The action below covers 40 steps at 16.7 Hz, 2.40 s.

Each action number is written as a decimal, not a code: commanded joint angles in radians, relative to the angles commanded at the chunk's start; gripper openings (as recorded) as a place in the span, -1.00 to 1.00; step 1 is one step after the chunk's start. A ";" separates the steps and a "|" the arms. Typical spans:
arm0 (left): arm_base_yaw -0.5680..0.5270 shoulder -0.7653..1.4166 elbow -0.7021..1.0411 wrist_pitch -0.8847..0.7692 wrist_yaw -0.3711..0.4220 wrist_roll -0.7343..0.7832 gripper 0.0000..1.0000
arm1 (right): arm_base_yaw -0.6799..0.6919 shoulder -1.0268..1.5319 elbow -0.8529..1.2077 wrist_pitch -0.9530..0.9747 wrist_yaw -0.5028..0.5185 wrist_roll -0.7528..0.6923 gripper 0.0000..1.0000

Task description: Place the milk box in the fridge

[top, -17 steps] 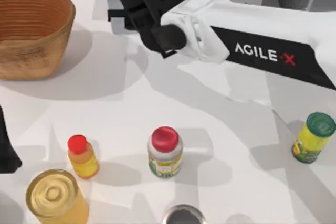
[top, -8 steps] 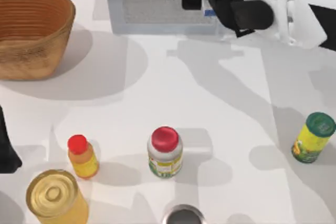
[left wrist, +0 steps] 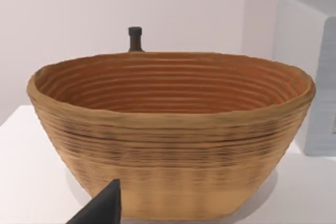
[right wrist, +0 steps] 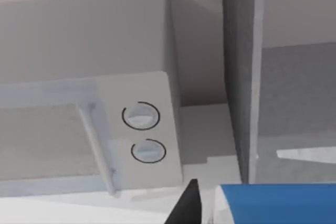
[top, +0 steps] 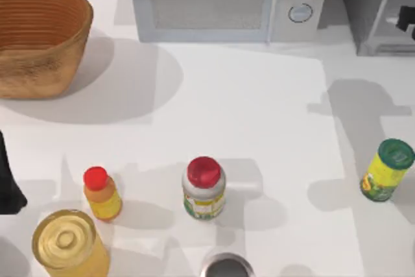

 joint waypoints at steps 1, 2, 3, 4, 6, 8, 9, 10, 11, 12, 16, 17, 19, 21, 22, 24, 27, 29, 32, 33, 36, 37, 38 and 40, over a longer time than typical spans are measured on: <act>0.000 0.000 0.000 0.000 0.000 0.000 1.00 | -0.034 -0.121 -0.091 0.011 -0.030 -0.020 -1.00; 0.000 0.000 0.000 0.000 0.000 0.000 1.00 | -0.069 -0.240 -0.181 0.023 -0.061 -0.041 -1.00; 0.000 0.000 0.000 0.000 0.000 0.000 1.00 | -0.105 -0.356 -0.269 0.035 -0.091 -0.062 -1.00; 0.000 0.000 0.000 0.000 0.000 0.000 1.00 | -0.139 -0.467 -0.353 0.046 -0.122 -0.083 -1.00; 0.000 0.000 0.000 0.000 0.000 0.000 1.00 | -0.208 -0.663 -0.511 0.069 -0.183 -0.124 -1.00; 0.000 0.000 0.000 0.000 0.000 0.000 1.00 | -0.272 -0.818 -0.649 0.091 -0.240 -0.164 -1.00; 0.000 0.000 0.000 0.000 0.000 0.000 1.00 | -0.301 -0.879 -0.707 0.101 -0.266 -0.181 -1.00; 0.000 0.000 0.000 0.000 0.000 0.000 1.00 | -0.327 -0.929 -0.756 0.109 -0.289 -0.196 -1.00; 0.000 0.000 0.000 0.000 0.000 0.000 1.00 | -0.349 -0.969 -0.796 0.116 -0.308 -0.209 -1.00; 0.000 0.000 0.000 0.000 0.000 0.000 1.00 | -0.366 -0.998 -0.824 0.121 -0.322 -0.219 -1.00; 0.000 0.000 0.000 0.000 0.000 0.000 1.00 | -0.381 -1.024 -0.851 0.126 -0.336 -0.229 -1.00; 0.000 0.000 0.000 0.000 0.000 0.000 1.00 | -0.381 -1.024 -0.851 0.126 -0.336 -0.229 -1.00; 0.000 0.000 0.000 0.000 0.000 0.000 1.00 | -0.378 -1.020 -0.850 0.125 -0.335 -0.226 -1.00; 0.000 0.000 0.000 0.000 0.000 0.000 1.00 | -0.386 -0.989 -0.830 0.152 -0.343 -0.225 -1.00; 0.000 0.000 0.000 0.000 0.000 0.000 1.00 | -0.395 -0.958 -0.810 0.178 -0.350 -0.224 -1.00; 0.000 0.000 0.000 0.000 0.000 0.000 1.00 | -0.418 -0.864 -0.753 0.251 -0.372 -0.220 -1.00; 0.000 0.000 0.000 0.000 0.000 0.000 1.00 | -0.463 -0.646 -0.639 0.399 -0.412 -0.214 -1.00; 0.000 0.000 0.000 0.000 0.000 0.000 1.00 | -0.495 -0.452 -0.549 0.513 -0.442 -0.211 -1.00; 0.000 0.000 0.000 0.000 0.000 0.000 1.00 | -0.544 -0.114 -0.404 0.694 -0.485 -0.207 -1.00; 0.000 0.000 0.000 0.000 0.000 0.000 1.00 | -0.559 0.005 -0.355 0.755 -0.499 -0.207 -1.00; 0.000 0.000 0.000 0.000 0.000 0.000 1.00 | -0.599 0.361 -0.211 0.932 -0.534 -0.207 -1.00; 0.000 0.000 0.000 0.000 0.000 0.000 1.00 | -0.610 0.475 -0.165 0.986 -0.544 -0.207 -1.00; 0.000 0.000 0.000 0.000 0.000 0.000 1.00 | -0.620 0.583 -0.121 1.038 -0.552 -0.208 -1.00; 0.000 0.000 0.000 0.000 0.000 0.000 1.00 | -0.636 0.777 -0.042 1.131 -0.567 -0.209 -1.00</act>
